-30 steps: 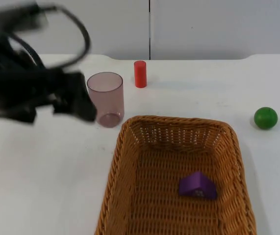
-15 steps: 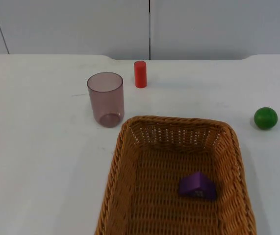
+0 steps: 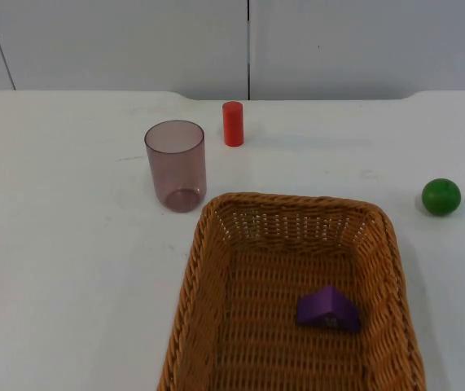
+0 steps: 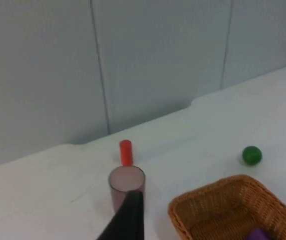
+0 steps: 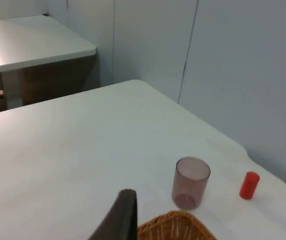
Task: Pick up the basket with the left hand and place the triangular block into the basket with the right hand.
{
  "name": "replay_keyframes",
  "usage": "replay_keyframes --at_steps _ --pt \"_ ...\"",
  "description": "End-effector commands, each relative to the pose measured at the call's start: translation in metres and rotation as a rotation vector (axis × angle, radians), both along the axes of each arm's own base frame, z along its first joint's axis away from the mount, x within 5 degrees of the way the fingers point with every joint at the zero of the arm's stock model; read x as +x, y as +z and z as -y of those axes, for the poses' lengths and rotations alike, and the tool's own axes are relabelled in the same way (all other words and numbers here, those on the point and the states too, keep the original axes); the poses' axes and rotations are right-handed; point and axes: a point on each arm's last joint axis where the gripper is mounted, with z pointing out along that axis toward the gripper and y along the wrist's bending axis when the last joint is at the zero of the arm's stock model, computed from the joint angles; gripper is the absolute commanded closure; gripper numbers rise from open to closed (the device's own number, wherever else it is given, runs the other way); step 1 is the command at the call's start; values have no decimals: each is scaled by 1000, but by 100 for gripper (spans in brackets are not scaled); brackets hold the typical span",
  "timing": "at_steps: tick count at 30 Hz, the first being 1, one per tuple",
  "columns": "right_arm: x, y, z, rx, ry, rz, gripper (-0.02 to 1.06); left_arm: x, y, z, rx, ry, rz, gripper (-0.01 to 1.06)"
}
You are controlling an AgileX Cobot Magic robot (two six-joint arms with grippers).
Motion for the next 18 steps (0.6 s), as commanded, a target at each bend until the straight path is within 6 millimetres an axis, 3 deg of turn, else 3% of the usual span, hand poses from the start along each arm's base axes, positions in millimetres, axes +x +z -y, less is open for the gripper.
replay_keyframes --at_steps 1,3,14,18 --pt "-5 -6 7 3 -9 -12 12 -13 0 -8 -13 46 23 10" --pt "-8 -11 11 -9 -12 -23 12 -16 -1 -10 -19 59 24 10" --pt "-39 -41 50 2 -44 -74 12 -74 -20 -48 -50 268 99 10" --pt "-46 -48 60 -7 -57 -90 12 -74 -28 -52 -38 315 44 10"
